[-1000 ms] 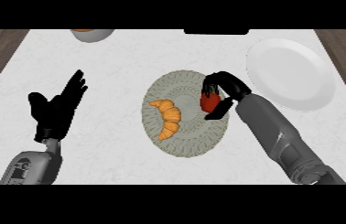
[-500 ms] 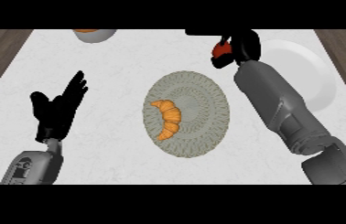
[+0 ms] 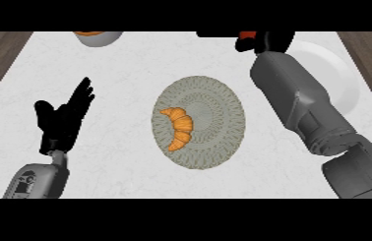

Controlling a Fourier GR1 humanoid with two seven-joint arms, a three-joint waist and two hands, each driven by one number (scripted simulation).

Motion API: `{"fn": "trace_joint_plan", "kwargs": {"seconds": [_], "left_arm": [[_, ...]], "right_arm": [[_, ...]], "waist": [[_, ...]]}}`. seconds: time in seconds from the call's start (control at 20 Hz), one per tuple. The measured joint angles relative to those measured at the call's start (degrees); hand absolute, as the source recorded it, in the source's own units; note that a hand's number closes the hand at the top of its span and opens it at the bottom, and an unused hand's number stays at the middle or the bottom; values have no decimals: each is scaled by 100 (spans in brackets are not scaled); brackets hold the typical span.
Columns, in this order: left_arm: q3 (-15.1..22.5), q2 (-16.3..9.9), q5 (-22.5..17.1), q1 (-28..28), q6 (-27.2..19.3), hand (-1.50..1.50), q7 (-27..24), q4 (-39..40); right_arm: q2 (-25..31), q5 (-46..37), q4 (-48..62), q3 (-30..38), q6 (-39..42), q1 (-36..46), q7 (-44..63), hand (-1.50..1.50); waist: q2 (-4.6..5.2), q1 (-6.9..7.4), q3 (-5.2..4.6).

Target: Pick the bell pepper from the placemat and place it in the plate

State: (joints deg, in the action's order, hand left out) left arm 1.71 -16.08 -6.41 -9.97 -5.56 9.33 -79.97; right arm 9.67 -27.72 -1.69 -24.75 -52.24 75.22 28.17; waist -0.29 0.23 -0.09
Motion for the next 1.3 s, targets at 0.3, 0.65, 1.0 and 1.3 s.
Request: {"fn": "trace_joint_plan", "kwargs": {"seconds": [0.3,0.65,1.0,1.3], "left_arm": [[-79,8,-23,25,77,0,-24,-34],[-204,14,4,31,155,0,-103,68],[-171,74,72,39,162,0,-54,-48],[-179,91,118,25,197,0,16,-132]], "right_arm": [[581,131,-239,231,-132,-329,87,150],[1244,230,-640,475,-11,-1056,-191,150],[1667,737,-816,1024,897,-1696,-833,-150],[1948,1221,-1093,1559,1635,-2196,-1834,-150]], "waist": [[17,-19,7],[29,-20,10],[65,44,18],[69,64,19]]}}
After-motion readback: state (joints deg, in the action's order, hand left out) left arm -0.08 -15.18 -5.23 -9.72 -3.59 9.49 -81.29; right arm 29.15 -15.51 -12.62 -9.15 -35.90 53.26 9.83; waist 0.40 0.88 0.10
